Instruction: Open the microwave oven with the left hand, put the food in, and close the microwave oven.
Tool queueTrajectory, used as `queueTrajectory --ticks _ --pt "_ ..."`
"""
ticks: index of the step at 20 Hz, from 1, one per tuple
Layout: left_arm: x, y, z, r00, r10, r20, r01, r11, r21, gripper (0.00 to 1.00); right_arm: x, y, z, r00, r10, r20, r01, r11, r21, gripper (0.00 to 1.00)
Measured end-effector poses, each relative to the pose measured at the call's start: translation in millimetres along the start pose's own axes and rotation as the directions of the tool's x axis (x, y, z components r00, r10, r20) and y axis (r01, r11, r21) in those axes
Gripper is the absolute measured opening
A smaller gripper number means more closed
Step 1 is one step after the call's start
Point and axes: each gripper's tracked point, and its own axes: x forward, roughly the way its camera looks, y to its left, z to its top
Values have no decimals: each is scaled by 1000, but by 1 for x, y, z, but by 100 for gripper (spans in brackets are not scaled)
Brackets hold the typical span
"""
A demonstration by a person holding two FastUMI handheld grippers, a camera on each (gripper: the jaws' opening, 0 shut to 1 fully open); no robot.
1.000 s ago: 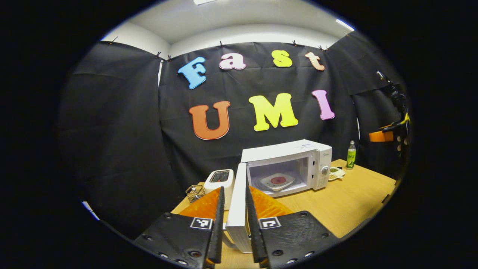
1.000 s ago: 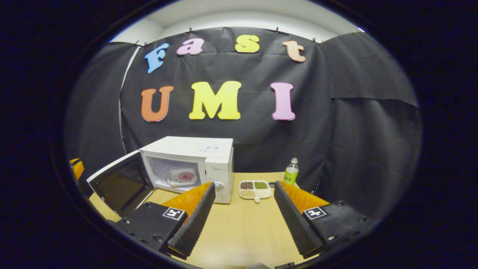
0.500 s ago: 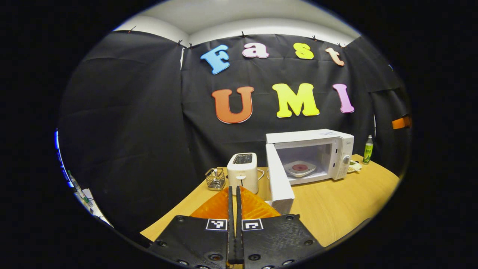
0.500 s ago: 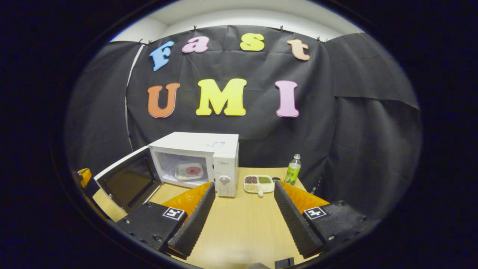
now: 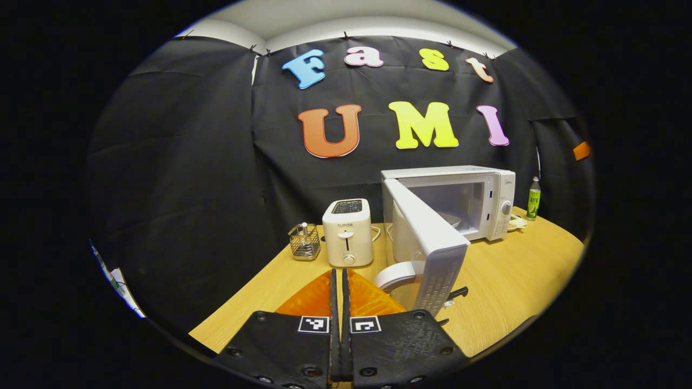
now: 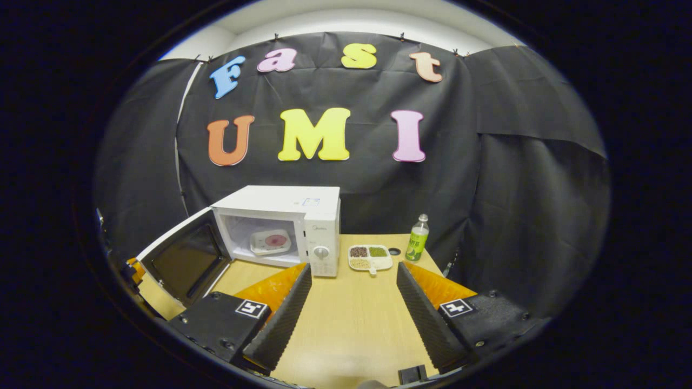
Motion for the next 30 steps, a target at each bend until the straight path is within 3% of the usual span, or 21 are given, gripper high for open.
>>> queueTrajectory --ticks 5,6,7,8,12,13,14,15,17,18,19,20,21,27,28,29,30 --pt "0 -28 1 998 -65 4 65 998 5 0 -7 -8 -8 1000 -14 -11 14 999 38 100" --pt "0 -36 1 997 -80 2 80 997 7 0 -8 -11 -9 1000 -19 -12 19 999 43 92" --pt "0 -46 2 995 -97 3 97 995 8 0 -8 -14 -13 1000 -24 -18 25 999 47 92" --pt "-1 -55 2 993 -114 6 114 993 11 0 -10 -16 -15 999 -26 -22 27 998 53 100" --pt "2 -101 9 983 -182 13 182 983 9 0 -10 -25 -19 999 -32 -29 33 997 69 100" --pt "5 -112 11 980 -196 14 196 981 12 0 -8 -28 -19 999 -31 -30 34 997 71 92" --pt "8 -124 12 978 -208 11 208 978 16 0 -6 -32 -19 999 -33 -30 35 997 75 92" --pt "10 -136 16 974 -224 16 224 974 18 0 -5 -36 -18 999 -33 -27 36 996 80 100" --pt "14 -163 22 965 -261 21 261 965 19 0 -1 -44 -17 999 -35 -29 37 995 88 100" --pt "17 -177 24 961 -277 22 276 961 23 0 2 -48 -15 999 -36 -29 38 995 92 92" --pt "19 -189 27 956 -291 26 291 956 27 0 6 -52 -15 999 -33 -30 36 995 96 100" --pt "22 -202 30 952 -305 28 304 952 28 0 9 -55 -14 999 -30 -32 33 995 98 92" --pt "25 -214 32 948 -317 29 316 948 32 0 13 -59 -13 999 -28 -32 31 995 98 100" --pt "59 -272 42 937 -349 30 348 937 31 0 33 -80 -8 999 -2 -48 7 996 93 100" --pt "66 -280 45 936 -351 32 350 936 31 0 36 -82 -7 999 3 -53 2 996 90 92" --pt "73 -287 47 935 -352 33 351 936 32 0 41 -83 -7 998 10 -56 -5 996 88 92" --pt "79 -294 49 935 -354 34 352 935 34 0 45 -85 -4 998 17 -57 -11 996 88 100"
